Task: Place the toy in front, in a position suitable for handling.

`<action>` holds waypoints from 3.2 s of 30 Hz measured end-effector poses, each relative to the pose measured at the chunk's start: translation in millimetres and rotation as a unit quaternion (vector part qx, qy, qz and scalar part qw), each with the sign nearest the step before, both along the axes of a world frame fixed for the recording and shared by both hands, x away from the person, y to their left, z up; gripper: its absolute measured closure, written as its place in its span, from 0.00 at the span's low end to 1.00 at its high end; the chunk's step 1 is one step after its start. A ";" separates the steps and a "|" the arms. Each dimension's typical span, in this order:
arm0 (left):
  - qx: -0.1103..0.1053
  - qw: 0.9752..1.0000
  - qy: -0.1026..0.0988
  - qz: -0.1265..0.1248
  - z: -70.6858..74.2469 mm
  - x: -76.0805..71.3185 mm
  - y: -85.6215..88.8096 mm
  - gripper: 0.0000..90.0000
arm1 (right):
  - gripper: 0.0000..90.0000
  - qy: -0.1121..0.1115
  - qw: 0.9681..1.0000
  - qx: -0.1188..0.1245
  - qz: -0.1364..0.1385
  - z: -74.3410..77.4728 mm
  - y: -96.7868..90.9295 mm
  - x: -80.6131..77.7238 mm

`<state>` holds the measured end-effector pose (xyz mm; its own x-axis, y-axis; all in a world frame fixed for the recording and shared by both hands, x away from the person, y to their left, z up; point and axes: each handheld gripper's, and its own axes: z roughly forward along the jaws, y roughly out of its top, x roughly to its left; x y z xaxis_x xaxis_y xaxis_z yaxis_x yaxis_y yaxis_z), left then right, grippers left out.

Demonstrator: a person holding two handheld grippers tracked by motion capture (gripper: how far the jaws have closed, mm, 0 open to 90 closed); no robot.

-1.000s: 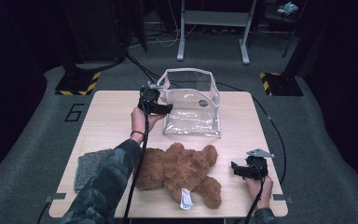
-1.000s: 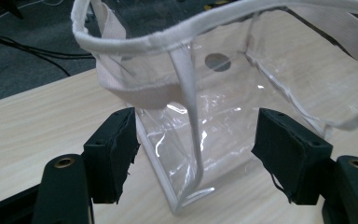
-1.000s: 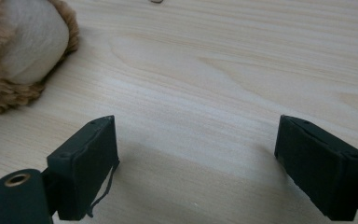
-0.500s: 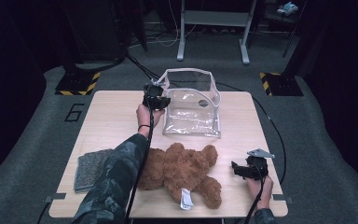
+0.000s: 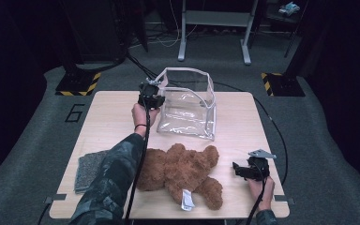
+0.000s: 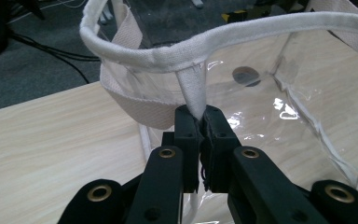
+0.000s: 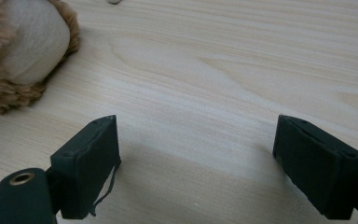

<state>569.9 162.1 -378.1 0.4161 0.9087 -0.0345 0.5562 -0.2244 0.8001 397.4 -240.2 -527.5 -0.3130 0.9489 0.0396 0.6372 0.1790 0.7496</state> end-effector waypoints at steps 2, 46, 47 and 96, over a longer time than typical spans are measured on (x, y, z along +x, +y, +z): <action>-0.005 1.000 0.000 0.008 -0.7 -0.3 6.8 0.95 | 0.15 0.000 1.000 -0.004 0.002 -0.3 0.2 0.5; 0.000 0.987 -0.011 0.163 -4.2 -27.7 163.1 0.95 | 0.15 0.001 1.000 -0.008 0.004 -0.6 0.9 1.2; -0.001 0.986 -0.010 0.166 -4.1 -28.7 165.5 0.95 | 0.15 0.001 1.000 -0.008 0.003 -0.5 1.0 1.1; -0.027 0.981 -0.018 0.190 35.9 -28.3 191.4 0.32 | 0.15 0.001 1.000 -0.013 0.007 -0.9 1.9 1.7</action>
<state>541.6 353.5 -342.3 0.0499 0.9957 -0.0777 0.5633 0.0362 0.8255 399.1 -238.2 -528.4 -0.3258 0.9453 0.0160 0.6356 0.2064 0.7439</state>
